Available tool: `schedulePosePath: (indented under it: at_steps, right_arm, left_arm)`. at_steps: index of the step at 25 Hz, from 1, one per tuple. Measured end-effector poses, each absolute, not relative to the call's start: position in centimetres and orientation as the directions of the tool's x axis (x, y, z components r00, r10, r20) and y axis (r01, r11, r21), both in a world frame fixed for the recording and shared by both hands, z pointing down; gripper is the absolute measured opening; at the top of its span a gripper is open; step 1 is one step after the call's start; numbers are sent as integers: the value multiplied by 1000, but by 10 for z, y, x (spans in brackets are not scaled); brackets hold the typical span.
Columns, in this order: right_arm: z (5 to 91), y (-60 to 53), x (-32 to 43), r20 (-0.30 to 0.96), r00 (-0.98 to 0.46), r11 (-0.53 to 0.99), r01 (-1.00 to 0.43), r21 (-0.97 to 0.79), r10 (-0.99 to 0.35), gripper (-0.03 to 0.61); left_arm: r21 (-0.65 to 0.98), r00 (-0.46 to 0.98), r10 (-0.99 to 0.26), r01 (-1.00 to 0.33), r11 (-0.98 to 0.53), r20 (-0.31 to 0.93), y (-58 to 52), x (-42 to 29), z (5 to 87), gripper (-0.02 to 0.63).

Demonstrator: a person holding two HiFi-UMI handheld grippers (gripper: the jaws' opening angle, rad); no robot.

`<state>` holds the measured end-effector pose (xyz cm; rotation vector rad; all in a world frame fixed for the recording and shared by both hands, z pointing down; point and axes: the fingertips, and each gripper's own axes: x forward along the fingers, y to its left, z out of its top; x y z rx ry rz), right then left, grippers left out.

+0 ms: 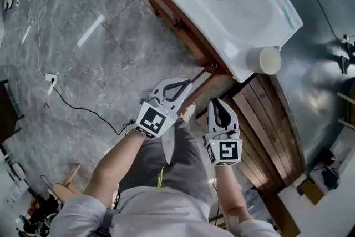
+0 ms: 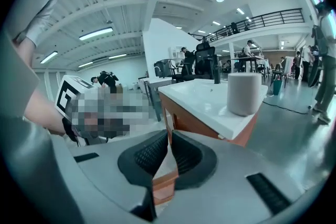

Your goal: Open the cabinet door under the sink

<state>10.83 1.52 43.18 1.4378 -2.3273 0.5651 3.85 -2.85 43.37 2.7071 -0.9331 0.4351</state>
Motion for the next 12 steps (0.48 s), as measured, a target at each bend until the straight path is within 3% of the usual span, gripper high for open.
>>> schedulePosePath:
  at_steps: [12]
  right_arm:
    - [291, 4, 118, 340, -400, 381, -916, -124, -851, 49]
  left_arm:
    - [73, 719, -635, -677, -733, 282, -22, 29, 289, 9]
